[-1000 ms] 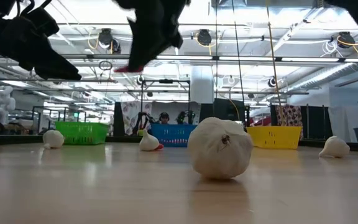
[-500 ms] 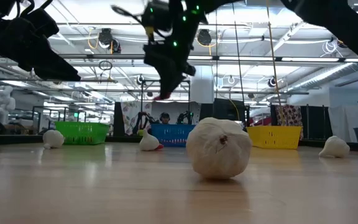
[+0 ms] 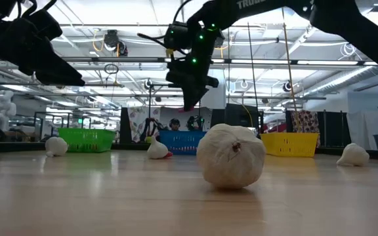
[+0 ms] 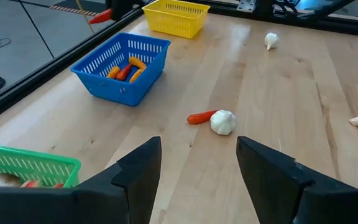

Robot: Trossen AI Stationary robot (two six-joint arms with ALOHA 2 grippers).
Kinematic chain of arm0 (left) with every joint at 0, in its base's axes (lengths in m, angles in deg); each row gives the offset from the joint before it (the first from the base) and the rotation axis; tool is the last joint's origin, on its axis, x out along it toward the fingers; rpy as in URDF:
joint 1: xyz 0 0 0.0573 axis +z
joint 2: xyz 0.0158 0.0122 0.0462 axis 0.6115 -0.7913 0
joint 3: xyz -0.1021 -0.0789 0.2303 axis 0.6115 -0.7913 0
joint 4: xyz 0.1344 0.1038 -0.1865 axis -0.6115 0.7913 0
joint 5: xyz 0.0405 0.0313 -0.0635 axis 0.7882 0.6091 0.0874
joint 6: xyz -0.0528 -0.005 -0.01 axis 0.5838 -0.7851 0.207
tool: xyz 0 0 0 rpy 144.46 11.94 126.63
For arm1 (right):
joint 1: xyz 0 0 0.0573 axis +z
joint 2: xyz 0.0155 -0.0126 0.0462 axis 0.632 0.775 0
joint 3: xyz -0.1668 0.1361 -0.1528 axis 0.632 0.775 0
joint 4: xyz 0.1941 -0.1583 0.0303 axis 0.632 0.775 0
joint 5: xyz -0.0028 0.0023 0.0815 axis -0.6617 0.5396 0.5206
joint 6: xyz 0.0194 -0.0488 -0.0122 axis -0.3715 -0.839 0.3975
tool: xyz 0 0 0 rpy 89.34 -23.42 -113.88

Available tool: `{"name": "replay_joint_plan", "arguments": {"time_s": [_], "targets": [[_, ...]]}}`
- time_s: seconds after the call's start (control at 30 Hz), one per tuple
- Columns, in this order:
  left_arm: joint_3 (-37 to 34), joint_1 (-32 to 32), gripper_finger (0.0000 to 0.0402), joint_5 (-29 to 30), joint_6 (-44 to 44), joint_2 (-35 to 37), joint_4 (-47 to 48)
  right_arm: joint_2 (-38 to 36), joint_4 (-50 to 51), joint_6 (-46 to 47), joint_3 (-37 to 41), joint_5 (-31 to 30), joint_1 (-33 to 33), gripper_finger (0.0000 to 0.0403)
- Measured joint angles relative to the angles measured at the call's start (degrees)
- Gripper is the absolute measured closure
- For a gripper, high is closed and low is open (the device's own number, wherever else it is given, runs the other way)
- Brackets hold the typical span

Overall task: Sort produce into baskets
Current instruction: Put the orange chili pepper into the blue bin, then put the yellow chili pepper into the blue bin

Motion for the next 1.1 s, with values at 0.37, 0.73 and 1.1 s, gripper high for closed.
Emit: {"name": "replay_joint_plan", "arguments": {"time_s": [0.37,0.73,1.1], "targets": [[0.0,0.0,0.0185,-0.29,0.07,0.01,-0.04,1.51,-0.09,3.05,0.0,2.28,-1.47,0.0265],[0.0,0.0,0.0185,-0.66,0.0,-0.01,-0.02,0.68,9.52,4.6,-0.07,7.8,1.97,0.0239],[0.0,0.0,0.0185,-0.66,0.01,-0.01,-0.03,0.76,29.02,9.31,-0.02,17.49,15.2,0.0238]]}}
